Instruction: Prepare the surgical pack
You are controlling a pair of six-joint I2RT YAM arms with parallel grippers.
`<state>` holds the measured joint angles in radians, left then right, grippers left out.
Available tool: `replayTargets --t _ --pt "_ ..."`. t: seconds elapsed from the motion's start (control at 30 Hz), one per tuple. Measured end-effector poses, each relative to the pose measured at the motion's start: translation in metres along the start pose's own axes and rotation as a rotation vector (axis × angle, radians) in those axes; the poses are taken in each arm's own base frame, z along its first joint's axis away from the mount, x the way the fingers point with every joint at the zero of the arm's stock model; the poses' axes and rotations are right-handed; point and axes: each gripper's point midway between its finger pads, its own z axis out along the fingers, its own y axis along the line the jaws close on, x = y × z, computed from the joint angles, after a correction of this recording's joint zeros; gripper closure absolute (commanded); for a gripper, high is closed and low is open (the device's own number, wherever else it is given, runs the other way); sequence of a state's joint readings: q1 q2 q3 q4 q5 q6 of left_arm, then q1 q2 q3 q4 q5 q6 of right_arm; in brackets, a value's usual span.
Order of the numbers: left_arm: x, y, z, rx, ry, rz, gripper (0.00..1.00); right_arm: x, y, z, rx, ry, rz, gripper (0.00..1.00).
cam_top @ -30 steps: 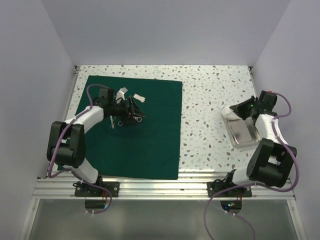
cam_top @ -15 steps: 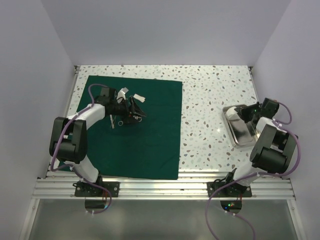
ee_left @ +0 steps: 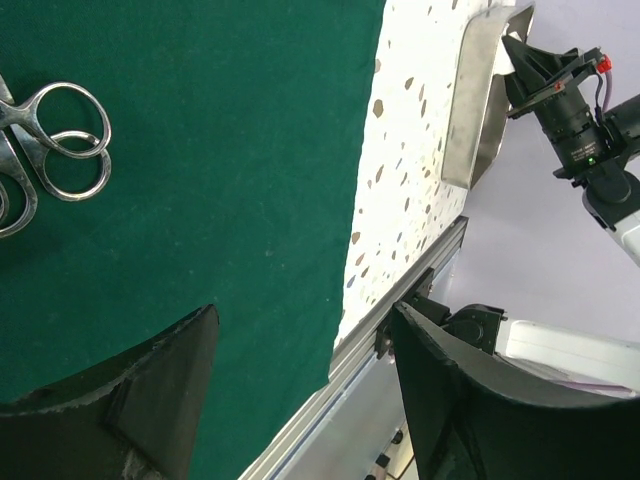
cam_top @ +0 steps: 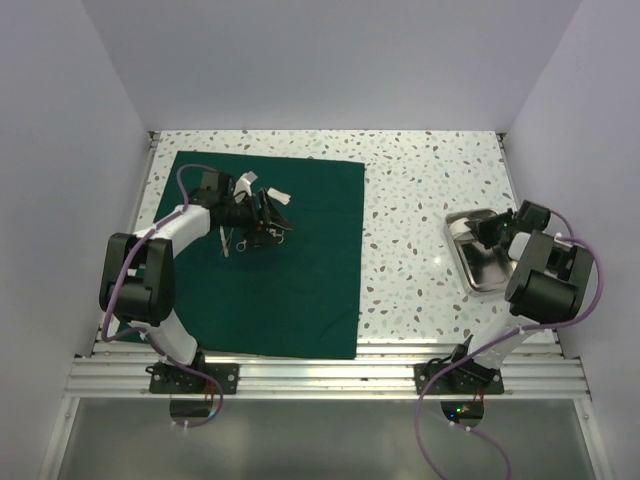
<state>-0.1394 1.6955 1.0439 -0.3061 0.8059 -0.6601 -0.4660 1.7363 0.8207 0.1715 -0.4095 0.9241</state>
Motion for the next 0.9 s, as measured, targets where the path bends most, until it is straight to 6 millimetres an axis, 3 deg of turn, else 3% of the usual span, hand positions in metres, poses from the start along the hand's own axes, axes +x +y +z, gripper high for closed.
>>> replayTargets --t 0.03,0.17,0.4,0.63,0.77,0.9 --pt "0.000 0.000 0.000 0.000 0.000 -0.001 0.26 0.000 -0.001 0.001 0.005 0.003 -0.005 0.80" --pt "0.001 0.001 0.000 -0.003 0.003 -0.004 0.27 -0.005 -0.004 0.000 0.049 0.004 -0.043 0.61" --pt "0.001 0.000 -0.001 -0.005 0.003 -0.006 0.27 -0.019 -0.009 -0.016 0.194 0.002 -0.132 0.47" --pt "0.001 0.005 -0.009 -0.075 -0.025 -0.004 0.26 -0.029 0.000 -0.068 0.374 -0.050 -0.241 0.39" --pt "-0.009 0.011 -0.018 -0.169 -0.072 0.008 0.26 0.000 0.016 -0.097 0.420 -0.031 -0.337 0.38" --pt "-0.026 0.018 -0.030 -0.292 -0.140 0.026 0.25 0.059 0.058 -0.105 0.361 0.057 -0.510 0.37"
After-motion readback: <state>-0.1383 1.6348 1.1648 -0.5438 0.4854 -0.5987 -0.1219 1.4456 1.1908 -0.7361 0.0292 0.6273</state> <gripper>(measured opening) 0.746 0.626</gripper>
